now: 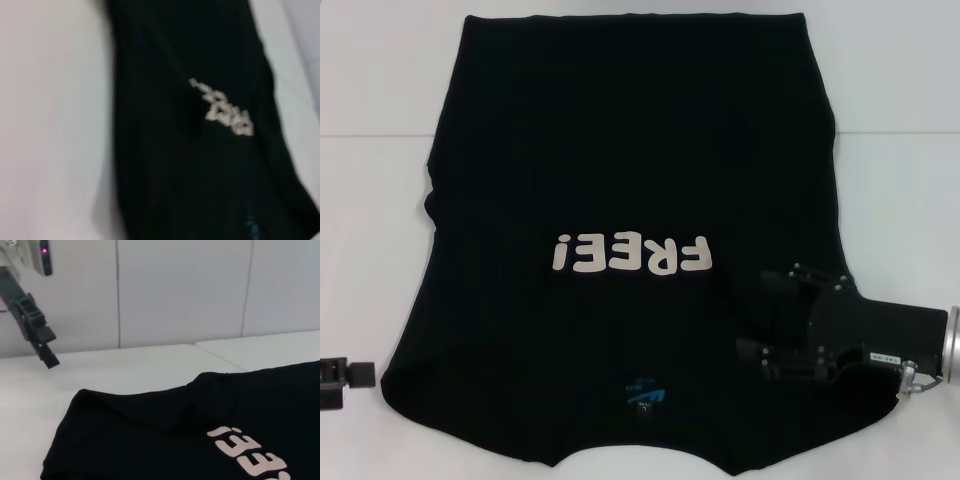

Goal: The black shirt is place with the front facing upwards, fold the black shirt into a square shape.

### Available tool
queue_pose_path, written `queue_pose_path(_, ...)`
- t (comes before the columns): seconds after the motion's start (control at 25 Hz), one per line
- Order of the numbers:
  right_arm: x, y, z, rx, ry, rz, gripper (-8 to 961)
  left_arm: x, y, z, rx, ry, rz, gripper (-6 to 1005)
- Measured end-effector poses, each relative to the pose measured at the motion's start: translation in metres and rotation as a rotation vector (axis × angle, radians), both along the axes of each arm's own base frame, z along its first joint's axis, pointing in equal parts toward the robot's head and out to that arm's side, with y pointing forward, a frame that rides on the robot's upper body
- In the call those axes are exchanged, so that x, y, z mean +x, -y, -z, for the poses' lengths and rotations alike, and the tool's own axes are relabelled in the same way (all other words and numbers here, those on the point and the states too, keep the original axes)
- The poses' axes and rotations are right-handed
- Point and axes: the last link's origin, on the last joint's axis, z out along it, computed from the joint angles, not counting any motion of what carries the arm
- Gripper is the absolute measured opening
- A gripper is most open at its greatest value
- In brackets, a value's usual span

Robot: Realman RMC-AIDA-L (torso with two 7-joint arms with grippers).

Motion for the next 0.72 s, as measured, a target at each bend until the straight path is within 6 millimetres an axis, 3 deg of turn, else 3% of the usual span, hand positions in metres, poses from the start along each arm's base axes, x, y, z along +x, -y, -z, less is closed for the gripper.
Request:
queue_pose_path(0.32,-0.001,0.001,0.003,-0.002,0.006,-0.012,928,0.005,-0.030,0.023,-0.046,-0.111,-0.039,878)
queue_pose_path(0.72,-0.001,0.001,0.003,-0.006,0.003,-0.006,928,-0.001,-0.042,0.036,-0.046,-0.213,-0.117,878)
